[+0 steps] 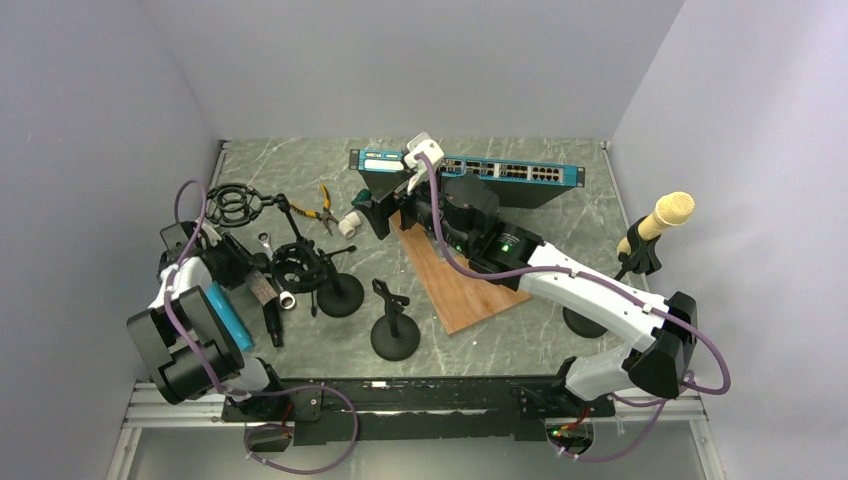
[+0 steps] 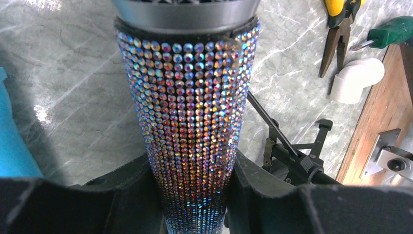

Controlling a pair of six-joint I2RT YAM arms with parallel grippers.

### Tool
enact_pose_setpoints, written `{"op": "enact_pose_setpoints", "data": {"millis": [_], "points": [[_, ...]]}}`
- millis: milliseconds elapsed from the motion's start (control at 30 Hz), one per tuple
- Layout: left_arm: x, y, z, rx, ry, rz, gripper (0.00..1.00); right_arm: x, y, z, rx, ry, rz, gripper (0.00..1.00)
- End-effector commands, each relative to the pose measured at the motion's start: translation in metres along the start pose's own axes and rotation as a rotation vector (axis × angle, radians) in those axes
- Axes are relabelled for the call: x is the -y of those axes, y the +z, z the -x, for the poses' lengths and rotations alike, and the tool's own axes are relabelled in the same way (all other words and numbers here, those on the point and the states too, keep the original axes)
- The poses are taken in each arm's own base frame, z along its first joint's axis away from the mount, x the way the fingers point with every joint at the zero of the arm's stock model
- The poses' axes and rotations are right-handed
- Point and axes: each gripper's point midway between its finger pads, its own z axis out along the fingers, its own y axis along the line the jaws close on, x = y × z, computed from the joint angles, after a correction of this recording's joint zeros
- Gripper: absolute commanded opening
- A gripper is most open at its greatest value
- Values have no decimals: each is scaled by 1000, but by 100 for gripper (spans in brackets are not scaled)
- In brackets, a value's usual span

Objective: Remove the microphone from the stand

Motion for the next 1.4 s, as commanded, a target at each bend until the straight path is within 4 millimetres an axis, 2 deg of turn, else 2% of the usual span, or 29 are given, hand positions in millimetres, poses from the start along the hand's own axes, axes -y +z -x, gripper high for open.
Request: {"op": "enact_pose_setpoints", "data": {"millis": [0, 33, 133, 167, 367, 633, 900, 1100, 1267, 1367], "points": [[-3, 0, 6, -10, -12, 34, 37, 1, -4, 20, 68, 27, 0, 100], [-4, -1, 7, -8, -13, 40, 40, 1, -4, 19, 67, 27, -2, 100], [-6, -2, 7, 0, -18, 57, 62, 2, -6, 19, 67, 24, -6, 100], [-7, -3, 7, 2, -17, 61, 67, 2, -5, 19, 66, 23, -6, 100], [-13, -10, 12, 30, -9, 111, 78, 1, -3, 15, 56, 25, -2, 100], [-13, -19, 18, 72, -2, 139, 82, 1, -1, 11, 44, 21, -3, 100], [-9, -42, 22, 156, -28, 164, 91, -4, 8, 7, 28, 31, 19, 100], [9, -55, 15, 203, -59, 84, 89, -17, 17, 4, 22, 77, 77, 100], [35, -58, 1, 217, -105, -78, 83, -28, 28, -4, -11, 128, 118, 100], [49, -60, -6, 222, -119, -168, 83, -44, 36, -11, -43, 171, 180, 100]]}}
